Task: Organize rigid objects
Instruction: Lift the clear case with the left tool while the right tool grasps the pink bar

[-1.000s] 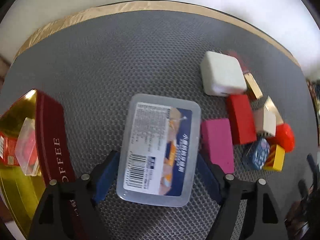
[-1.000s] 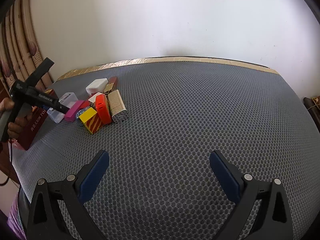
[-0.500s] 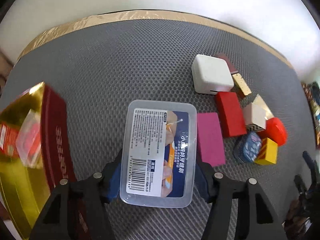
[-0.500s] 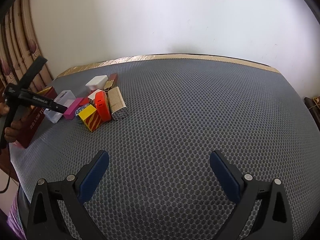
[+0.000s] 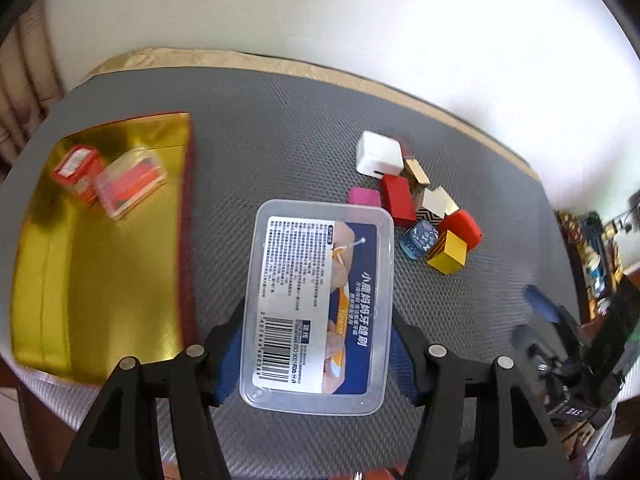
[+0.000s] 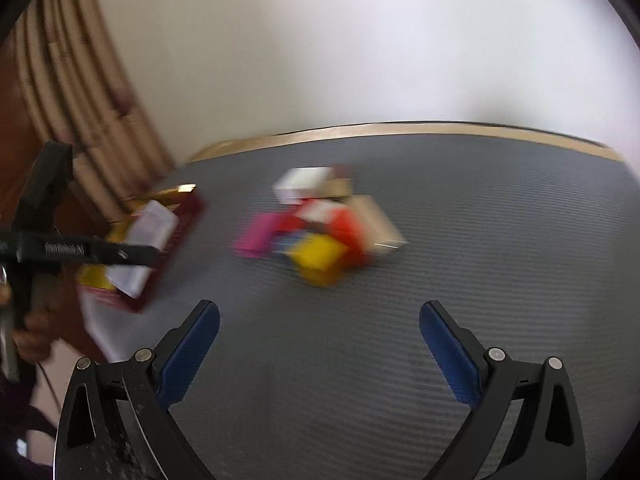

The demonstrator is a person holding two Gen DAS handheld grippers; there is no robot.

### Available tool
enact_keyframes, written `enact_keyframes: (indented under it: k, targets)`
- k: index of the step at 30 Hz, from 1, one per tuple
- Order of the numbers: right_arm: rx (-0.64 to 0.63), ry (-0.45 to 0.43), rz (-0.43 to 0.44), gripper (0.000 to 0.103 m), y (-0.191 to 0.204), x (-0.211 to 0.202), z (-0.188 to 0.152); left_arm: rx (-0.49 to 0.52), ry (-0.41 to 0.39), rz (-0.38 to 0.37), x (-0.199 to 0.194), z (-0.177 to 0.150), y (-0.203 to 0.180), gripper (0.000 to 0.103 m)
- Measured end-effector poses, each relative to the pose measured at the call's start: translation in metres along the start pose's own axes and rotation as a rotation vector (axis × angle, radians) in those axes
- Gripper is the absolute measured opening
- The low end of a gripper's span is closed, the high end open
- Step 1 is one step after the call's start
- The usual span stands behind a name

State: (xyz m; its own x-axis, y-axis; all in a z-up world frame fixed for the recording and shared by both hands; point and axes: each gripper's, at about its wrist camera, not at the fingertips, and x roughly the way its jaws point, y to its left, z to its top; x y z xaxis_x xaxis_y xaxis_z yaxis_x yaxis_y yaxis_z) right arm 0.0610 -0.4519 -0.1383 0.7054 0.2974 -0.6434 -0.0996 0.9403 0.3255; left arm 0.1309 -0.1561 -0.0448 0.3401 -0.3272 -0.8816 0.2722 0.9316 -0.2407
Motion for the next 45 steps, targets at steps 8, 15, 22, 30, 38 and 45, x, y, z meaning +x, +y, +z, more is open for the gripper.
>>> enact_keyframes:
  k: [8, 15, 22, 30, 38, 45]
  targets:
    - [-0.001, 0.139, 0.075, 0.083, 0.067, 0.084, 0.039, -0.119, -0.086, 0.034, -0.052, -0.014, 0.023, 0.063]
    - [0.015, 0.199, 0.008, 0.071, 0.085, 0.125, 0.057, -0.169, -0.133, 0.049, -0.075, -0.016, 0.058, 0.063]
    - [0.056, 0.257, -0.075, 0.063, 0.082, 0.154, 0.063, -0.208, -0.147, 0.039, -0.082, -0.017, 0.076, 0.063]
    - [0.05, 0.307, -0.173, 0.027, 0.082, 0.165, 0.075, -0.243, -0.142, 0.042, -0.082, -0.016, 0.087, 0.063]
    - [0.11, 0.369, -0.172, 0.048, 0.068, 0.17, 0.07, -0.223, -0.138, 0.051, -0.081, -0.015, 0.082, 0.063]
    - [0.091, 0.387, -0.19, 0.031, 0.067, 0.174, 0.071, -0.242, -0.131, 0.047, -0.08, -0.014, 0.087, 0.063]
